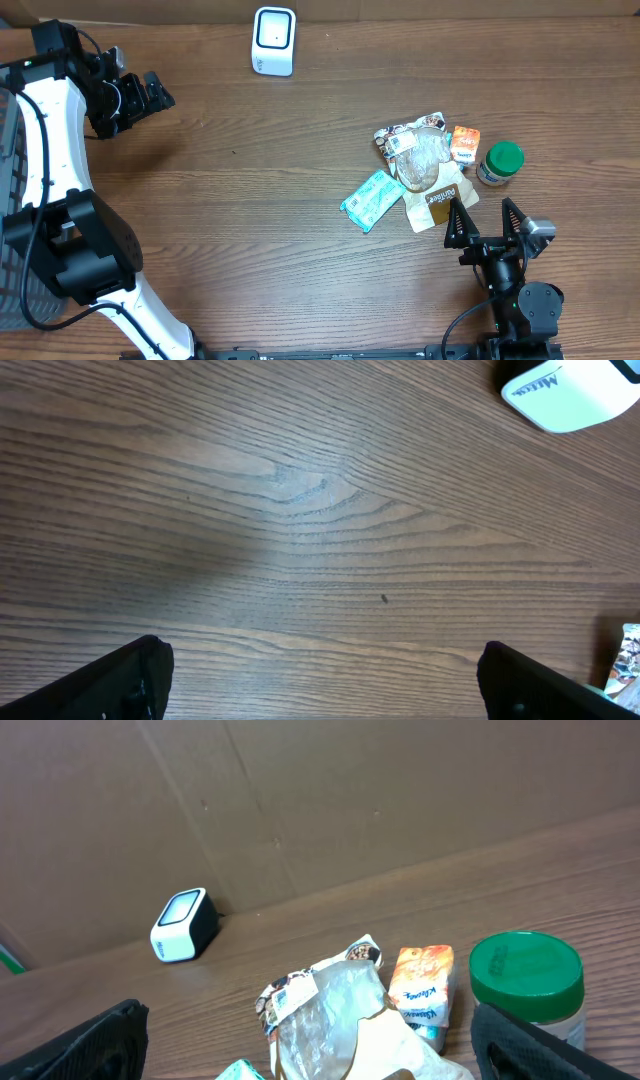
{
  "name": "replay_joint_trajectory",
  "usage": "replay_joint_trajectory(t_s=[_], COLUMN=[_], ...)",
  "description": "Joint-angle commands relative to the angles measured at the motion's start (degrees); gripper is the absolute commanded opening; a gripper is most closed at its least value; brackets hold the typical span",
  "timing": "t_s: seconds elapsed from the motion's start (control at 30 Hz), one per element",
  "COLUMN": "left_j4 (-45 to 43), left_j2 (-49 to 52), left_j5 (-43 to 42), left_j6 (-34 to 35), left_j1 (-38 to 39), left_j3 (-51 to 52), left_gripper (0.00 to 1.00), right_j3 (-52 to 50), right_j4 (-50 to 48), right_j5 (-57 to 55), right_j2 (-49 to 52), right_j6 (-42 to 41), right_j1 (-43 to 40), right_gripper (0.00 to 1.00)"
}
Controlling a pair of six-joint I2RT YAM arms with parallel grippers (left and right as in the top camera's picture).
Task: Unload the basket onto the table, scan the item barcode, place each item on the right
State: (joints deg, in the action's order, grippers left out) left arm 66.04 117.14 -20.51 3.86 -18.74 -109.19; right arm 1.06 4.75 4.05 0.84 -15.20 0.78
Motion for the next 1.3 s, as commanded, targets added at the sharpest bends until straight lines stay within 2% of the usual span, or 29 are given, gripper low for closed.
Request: replay_joint_trajectory(t_s=[0.0, 0.63, 0.83, 0.9, 1.03, 1.27], left_j4=[-0.07, -0.09, -0.11, -1.73, -8.87, -9.03], left_j2=[-0.26, -0.48, -7.39, -13.79, -27.63, -52.57], left_j5=[0.15, 0.66, 1.9, 1.88, 1.88, 9.31], left_j6=[-0.9, -0.9, -0.9, -0.9, -0.92, -0.92], left_j1=[0.39, 0.48, 3.65, 6.78, 12.15, 13.51], left_j3=[-0.81, -0.81, -0.59, 2.89, 17.84, 45.35], left_gripper=[1.0, 1.0, 1.0, 1.0, 1.0, 0.99], right_j3=[-0.59, -0.59, -0.59, -0.59, -0.59, -0.59], right_j4=[-0.37, -0.37, -0.37, -0.37, -0.37, -0.37], right_j5=[-0.55, -0.55, -0.55, -0.55, -0.55, -0.55], right_j2=[-0.68, -0.68, -0.68, -0.68, -0.68, -0.68], right_j6=[0.2, 0.2, 0.2, 0.2, 0.2, 0.2], right_j1=[0.0, 0.0, 0.0, 0.0, 0.0, 0.0], right_gripper=[1.0, 1.0, 1.0, 1.0, 1.0, 1.0])
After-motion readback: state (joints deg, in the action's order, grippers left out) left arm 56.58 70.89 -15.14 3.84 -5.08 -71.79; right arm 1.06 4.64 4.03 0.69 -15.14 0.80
